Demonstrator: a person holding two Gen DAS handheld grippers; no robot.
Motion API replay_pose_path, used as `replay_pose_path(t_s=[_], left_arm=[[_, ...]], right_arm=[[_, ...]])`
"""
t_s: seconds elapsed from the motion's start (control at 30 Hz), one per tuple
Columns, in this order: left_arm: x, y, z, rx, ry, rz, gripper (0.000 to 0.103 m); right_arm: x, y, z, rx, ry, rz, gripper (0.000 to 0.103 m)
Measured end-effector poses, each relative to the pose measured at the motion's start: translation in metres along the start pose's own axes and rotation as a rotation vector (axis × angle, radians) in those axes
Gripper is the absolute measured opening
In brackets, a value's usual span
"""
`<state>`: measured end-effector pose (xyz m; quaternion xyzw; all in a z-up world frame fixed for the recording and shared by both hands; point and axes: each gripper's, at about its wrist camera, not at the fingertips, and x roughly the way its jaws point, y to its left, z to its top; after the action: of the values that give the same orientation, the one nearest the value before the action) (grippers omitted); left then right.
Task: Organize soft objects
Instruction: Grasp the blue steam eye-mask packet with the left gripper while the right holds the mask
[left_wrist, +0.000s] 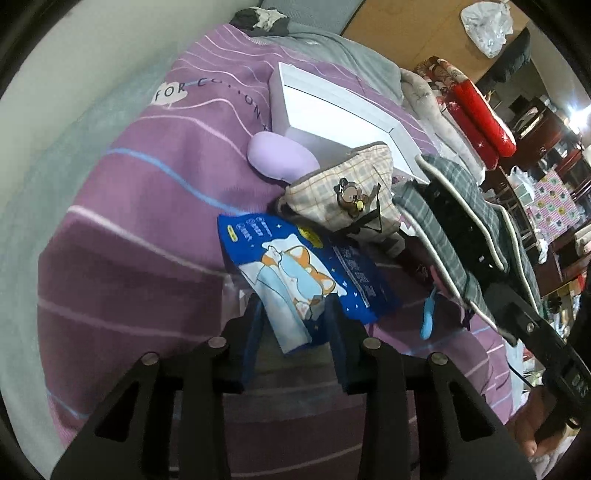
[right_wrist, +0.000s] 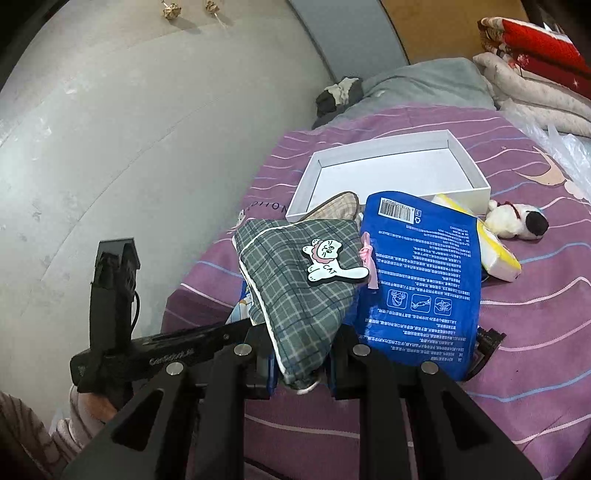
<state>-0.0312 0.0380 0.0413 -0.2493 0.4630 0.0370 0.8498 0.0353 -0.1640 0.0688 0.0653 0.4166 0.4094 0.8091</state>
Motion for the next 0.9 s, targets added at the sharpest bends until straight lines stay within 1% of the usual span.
replay_pose_path(t_s=[0.03, 0.07, 0.1, 0.2, 0.33, 0.53, 0.7, 0.9], left_arm=[[0.000, -0.001, 0.001, 0.005, -0.004, 0.011, 0.018], [0.000, -0.002, 0.002, 0.009, -0.006, 0.015, 0.010], [-0.001, -0.002, 0.002, 0.010, -0.009, 0.015, 0.007], [-0.006, -0.004, 0.002, 0.030, -0.027, 0.017, 0.005], [-0.011, -0.008, 0.002, 0.069, -0.045, 0.056, 0.005], [-0.033, -0.005, 0.005, 0.079, -0.106, 0.143, 0.004], [-0.050, -0.003, 0.012, 0.053, -0.150, 0.126, 0.002], [-0.058, -0.019, 0.016, 0.108, -0.173, 0.149, 0.002]], right_arm=[[0.000, 0.000, -0.001, -0.001, 0.001, 0.000, 0.018], [0.000, 0.000, -0.001, -0.001, 0.001, 0.000, 0.018], [0.000, 0.001, -0.001, -0.002, 0.002, -0.001, 0.018], [0.002, 0.003, -0.002, -0.006, 0.006, -0.001, 0.018], [0.003, 0.007, -0.002, -0.015, 0.008, 0.004, 0.018], [0.002, 0.015, -0.005, -0.030, 0.006, 0.038, 0.018], [-0.002, 0.014, -0.004, -0.028, -0.015, 0.045, 0.018], [-0.009, 0.010, -0.002, -0.009, -0.032, 0.024, 0.018]])
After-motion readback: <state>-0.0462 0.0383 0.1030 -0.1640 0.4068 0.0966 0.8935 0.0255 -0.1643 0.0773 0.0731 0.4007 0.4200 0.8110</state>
